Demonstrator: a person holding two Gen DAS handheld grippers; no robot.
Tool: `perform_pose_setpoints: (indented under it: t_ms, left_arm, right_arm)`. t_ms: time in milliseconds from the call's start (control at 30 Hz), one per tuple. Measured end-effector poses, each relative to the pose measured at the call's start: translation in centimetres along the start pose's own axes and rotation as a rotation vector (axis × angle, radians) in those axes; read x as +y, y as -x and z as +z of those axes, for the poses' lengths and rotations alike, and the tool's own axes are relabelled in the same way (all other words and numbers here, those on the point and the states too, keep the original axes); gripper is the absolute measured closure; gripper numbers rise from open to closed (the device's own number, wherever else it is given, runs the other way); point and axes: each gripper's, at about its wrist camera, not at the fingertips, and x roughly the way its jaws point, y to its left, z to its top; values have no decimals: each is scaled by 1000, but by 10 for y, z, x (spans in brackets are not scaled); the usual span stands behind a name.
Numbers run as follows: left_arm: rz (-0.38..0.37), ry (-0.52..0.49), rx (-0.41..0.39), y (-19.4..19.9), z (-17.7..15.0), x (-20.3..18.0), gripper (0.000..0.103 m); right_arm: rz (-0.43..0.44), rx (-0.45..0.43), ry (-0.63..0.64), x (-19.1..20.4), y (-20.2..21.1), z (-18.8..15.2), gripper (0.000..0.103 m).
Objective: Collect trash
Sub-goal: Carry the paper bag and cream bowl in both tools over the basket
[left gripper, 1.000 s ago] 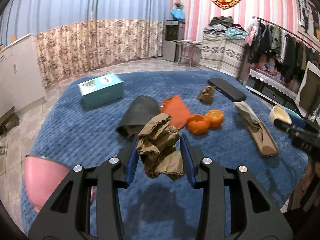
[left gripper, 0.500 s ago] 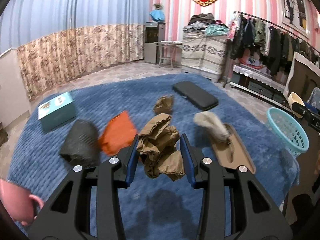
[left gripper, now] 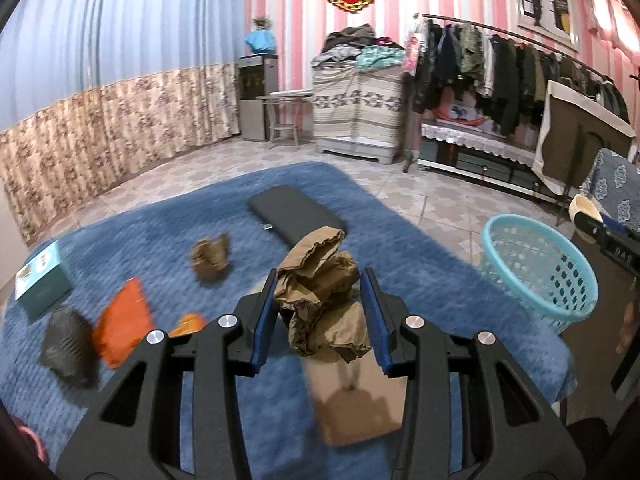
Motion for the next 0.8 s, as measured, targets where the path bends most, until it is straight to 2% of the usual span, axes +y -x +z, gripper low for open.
perform_pose_setpoints:
  t_ms: [367,567,667,800]
  left_arm:
    - [-159,-70,10,-47,10,-103,64]
    - [-247,-115,37,-78,9,-160,64]
    - [-279,-120,50,-95,8,-185,64]
    - [-292,-171,28,-107,9,-213,64]
  right_arm:
    - [-72,43,-107,-52,-24,-14,42]
    - [-121,81,-89,-63,-40,-21,42]
    - [-143,93,-104,-71,-42,-24,42]
    - [-171,126,-111,-78,-48,-30,42]
